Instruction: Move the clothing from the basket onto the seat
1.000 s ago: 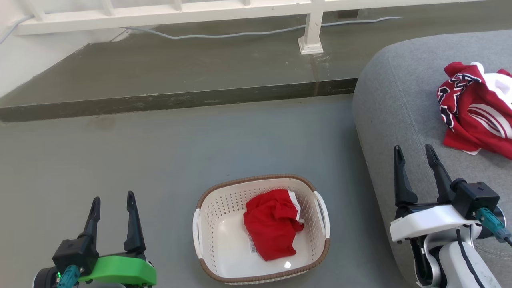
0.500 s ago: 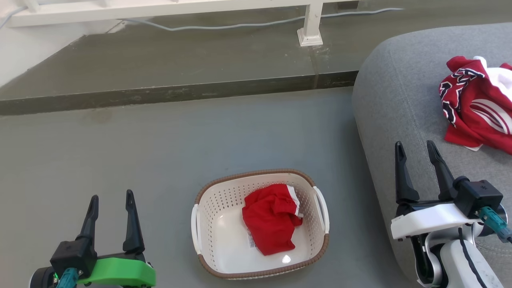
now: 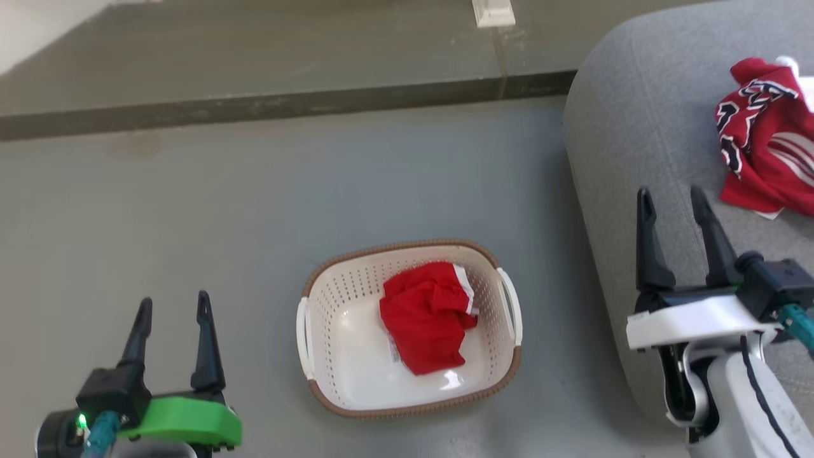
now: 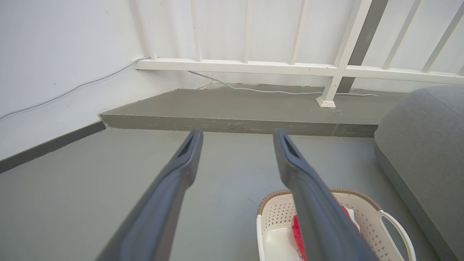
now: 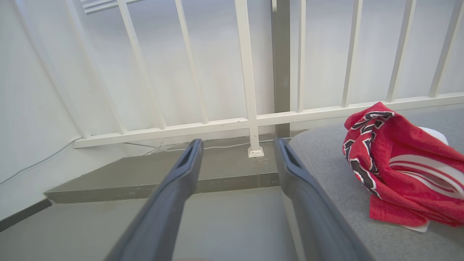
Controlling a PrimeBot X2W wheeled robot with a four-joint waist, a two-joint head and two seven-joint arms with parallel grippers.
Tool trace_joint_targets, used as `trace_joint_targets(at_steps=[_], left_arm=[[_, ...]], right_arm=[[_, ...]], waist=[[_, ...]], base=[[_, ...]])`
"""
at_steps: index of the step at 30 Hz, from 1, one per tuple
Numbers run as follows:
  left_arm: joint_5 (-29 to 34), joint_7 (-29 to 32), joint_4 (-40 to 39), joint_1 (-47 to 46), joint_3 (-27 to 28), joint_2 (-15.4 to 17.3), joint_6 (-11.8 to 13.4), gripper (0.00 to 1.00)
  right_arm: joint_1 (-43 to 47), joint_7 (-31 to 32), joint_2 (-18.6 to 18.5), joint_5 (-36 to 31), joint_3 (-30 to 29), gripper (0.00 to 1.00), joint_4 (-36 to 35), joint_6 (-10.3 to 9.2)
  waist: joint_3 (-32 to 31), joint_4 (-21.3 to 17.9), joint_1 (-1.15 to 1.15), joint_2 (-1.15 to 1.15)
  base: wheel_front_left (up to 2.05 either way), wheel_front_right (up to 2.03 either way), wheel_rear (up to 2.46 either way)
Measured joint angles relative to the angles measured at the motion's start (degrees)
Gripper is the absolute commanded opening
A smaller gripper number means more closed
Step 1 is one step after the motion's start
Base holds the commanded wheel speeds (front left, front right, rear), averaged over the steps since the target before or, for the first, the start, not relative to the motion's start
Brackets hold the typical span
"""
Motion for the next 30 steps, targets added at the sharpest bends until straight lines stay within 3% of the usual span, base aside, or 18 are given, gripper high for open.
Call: trace_joint_targets(at_steps=[23, 30], left_arm=[[2.21, 5.64, 2.87, -17.52, -0.2, 1.88, -0.09, 1.0], [3.63, 7.94, 6.35, -24.48, -2.55, 2.77, -1.51, 1.0]], right_arm=[[-14.94, 0.0, -0.47, 0.01, -2.04, 1.0, -2.1, 0.0], [-20.24, 0.0, -0.56, 0.0, -1.87, 1.0, -2.92, 0.05]], waist=[[17.19, -0.81, 0.01, 0.0], [22.91, -0.9, 0.01, 0.0]], base=[[0.0, 0.0, 0.0], [0.0, 0.0, 0.0]])
